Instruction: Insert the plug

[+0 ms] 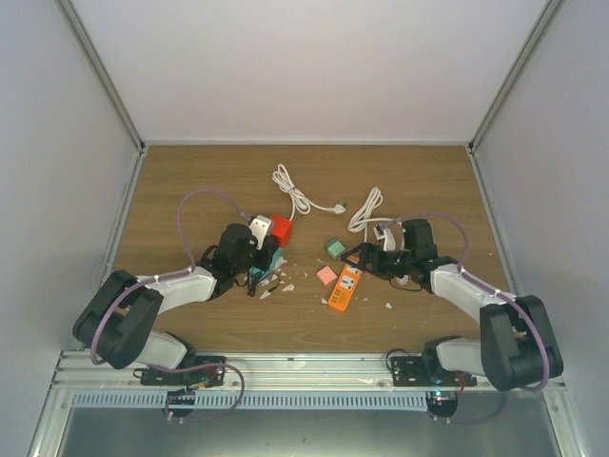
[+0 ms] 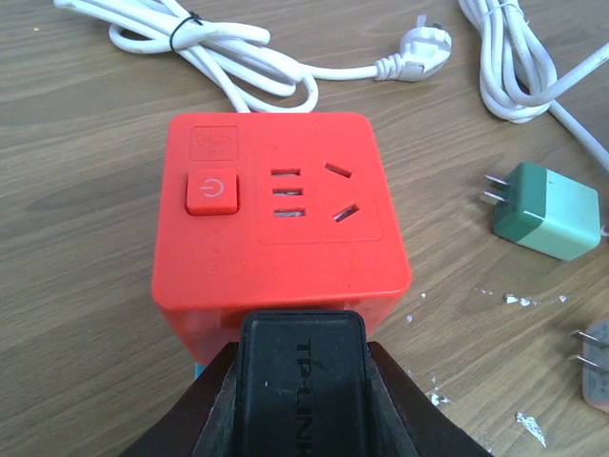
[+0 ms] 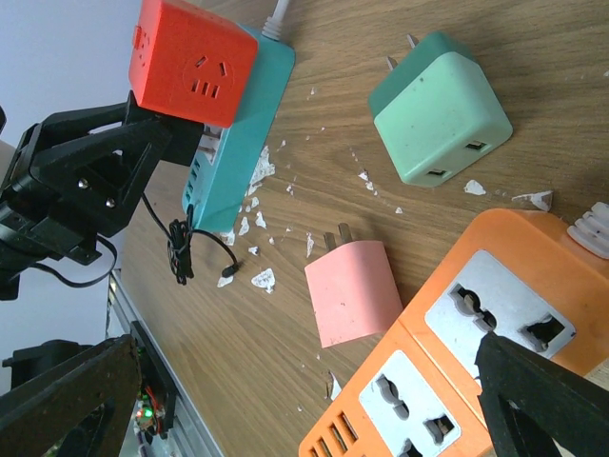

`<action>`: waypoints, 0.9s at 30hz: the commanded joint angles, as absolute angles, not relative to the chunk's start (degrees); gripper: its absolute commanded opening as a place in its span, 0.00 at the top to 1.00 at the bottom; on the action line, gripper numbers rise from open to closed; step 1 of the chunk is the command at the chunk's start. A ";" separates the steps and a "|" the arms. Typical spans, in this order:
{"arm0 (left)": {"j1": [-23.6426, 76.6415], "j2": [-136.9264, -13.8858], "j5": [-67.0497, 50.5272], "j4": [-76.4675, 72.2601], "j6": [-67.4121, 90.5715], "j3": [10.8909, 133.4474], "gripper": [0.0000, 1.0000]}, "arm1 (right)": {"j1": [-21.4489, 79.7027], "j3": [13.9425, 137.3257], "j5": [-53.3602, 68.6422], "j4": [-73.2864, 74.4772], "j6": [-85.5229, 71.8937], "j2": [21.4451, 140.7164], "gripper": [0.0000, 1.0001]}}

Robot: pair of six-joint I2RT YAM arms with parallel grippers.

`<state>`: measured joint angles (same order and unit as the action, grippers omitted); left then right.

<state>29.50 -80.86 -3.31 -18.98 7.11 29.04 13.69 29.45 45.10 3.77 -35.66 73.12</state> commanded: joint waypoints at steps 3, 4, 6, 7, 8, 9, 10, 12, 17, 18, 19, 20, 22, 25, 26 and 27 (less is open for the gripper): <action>29.19 -81.13 -5.24 -20.53 8.22 29.06 1.00 | 13.18 29.27 45.80 2.68 -34.63 73.65 0.02; 29.18 -81.00 -5.49 -20.54 8.32 28.97 1.00 | 13.19 29.27 45.79 2.68 -34.63 73.59 0.02; 29.26 -80.79 -6.09 -20.44 8.64 28.77 1.00 | 13.19 29.27 45.79 2.71 -34.63 73.56 0.02; 29.27 -80.69 -6.33 -20.31 8.69 28.62 1.00 | 13.20 29.27 45.79 2.70 -34.63 73.52 0.02; 29.27 -80.68 -6.39 -20.19 8.84 28.45 1.00 | 13.21 29.27 45.79 2.76 -34.63 73.50 0.02; 29.27 -80.61 -6.41 -20.16 8.99 28.21 1.00 | 13.19 29.27 45.87 2.81 -34.63 73.48 0.02; 29.27 -80.51 -6.38 -20.16 9.17 27.99 1.00 | 13.18 29.27 45.83 2.86 -34.63 73.43 0.02; 29.39 -80.23 -6.32 -19.72 9.35 27.80 1.00 | 13.26 29.27 45.84 2.87 -34.63 73.45 0.02; 29.36 -78.65 -2.42 -17.01 9.98 27.91 1.00 | 13.18 29.27 45.97 3.07 -34.63 73.43 0.02; 29.33 -78.20 -1.47 -16.49 10.08 27.92 1.00 | 13.21 29.33 45.97 3.03 -34.63 73.42 0.02; 29.32 -77.73 -0.68 -15.81 10.06 27.97 1.00 | 13.19 29.35 45.90 2.99 -34.62 73.46 0.02; 29.35 -77.19 0.24 -15.34 10.02 28.15 1.00 | 13.25 29.43 45.95 2.99 -34.63 73.52 0.02; 29.29 -76.68 1.90 -15.10 9.81 28.30 1.00 | 13.26 29.44 46.07 2.87 -34.63 73.77 0.02; 29.27 -77.72 0.71 -15.90 9.35 28.73 1.00 | 13.19 29.53 46.22 2.90 -34.63 74.08 0.02; 29.31 -78.37 0.18 -16.21 9.16 28.94 1.00 | 13.18 29.53 46.29 2.83 -34.63 74.17 0.02; 29.28 -79.26 -0.74 -16.52 9.02 29.14 1.00 | 13.23 29.53 46.32 2.84 -34.56 74.18 0.02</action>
